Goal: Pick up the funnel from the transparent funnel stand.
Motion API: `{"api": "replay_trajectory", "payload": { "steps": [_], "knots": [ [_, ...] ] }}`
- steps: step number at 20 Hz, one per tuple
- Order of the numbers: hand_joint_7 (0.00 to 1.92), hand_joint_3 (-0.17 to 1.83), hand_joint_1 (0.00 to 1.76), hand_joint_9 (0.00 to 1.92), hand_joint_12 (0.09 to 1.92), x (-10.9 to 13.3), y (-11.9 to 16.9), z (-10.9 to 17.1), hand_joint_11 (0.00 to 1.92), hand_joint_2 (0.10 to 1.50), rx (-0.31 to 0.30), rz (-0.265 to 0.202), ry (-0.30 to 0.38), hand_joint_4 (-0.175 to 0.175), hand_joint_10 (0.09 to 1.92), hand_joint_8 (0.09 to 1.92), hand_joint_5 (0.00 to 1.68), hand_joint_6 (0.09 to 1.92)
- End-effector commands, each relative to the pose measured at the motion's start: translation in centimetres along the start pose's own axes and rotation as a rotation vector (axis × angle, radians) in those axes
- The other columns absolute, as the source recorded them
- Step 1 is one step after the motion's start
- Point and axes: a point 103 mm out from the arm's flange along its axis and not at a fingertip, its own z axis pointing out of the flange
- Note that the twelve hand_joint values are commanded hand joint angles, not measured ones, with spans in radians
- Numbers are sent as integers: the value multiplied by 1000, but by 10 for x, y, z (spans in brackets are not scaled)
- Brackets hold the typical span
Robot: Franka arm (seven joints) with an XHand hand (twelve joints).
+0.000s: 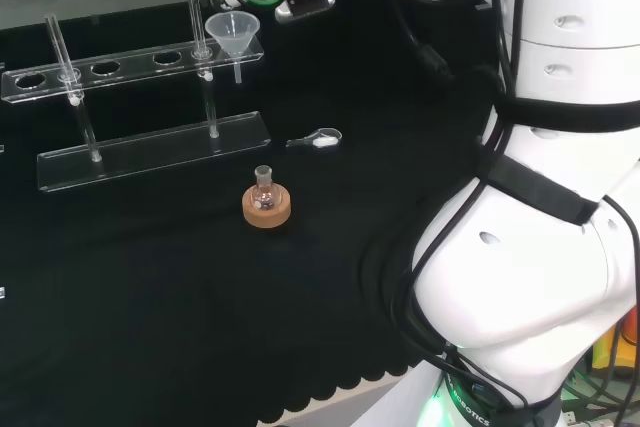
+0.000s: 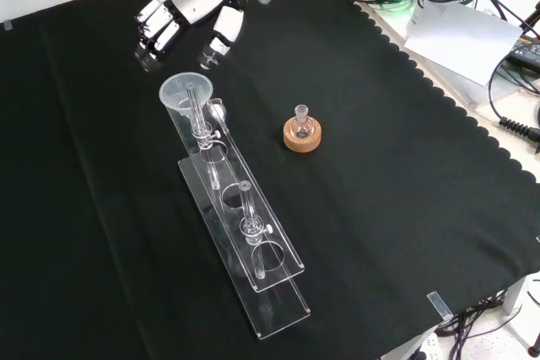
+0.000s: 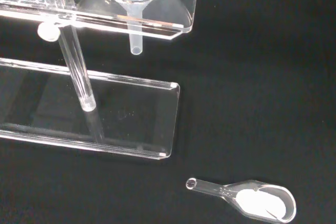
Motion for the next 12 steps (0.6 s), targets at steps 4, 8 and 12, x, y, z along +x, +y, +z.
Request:
{"api": "replay_trajectory", "payload": {
  "steps": [4,8,12],
  "knots": [
    [41,159,429,255,1474,5,6,3,144,941,85,-5,-21,-34,796,742,194,87],
    [2,147,491,192,1487,6,6,3,164,894,107,29,-25,-36,829,678,158,87],
    [0,148,499,155,1487,11,5,0,193,879,120,3,-17,-41,847,572,107,87]
  ]
}}
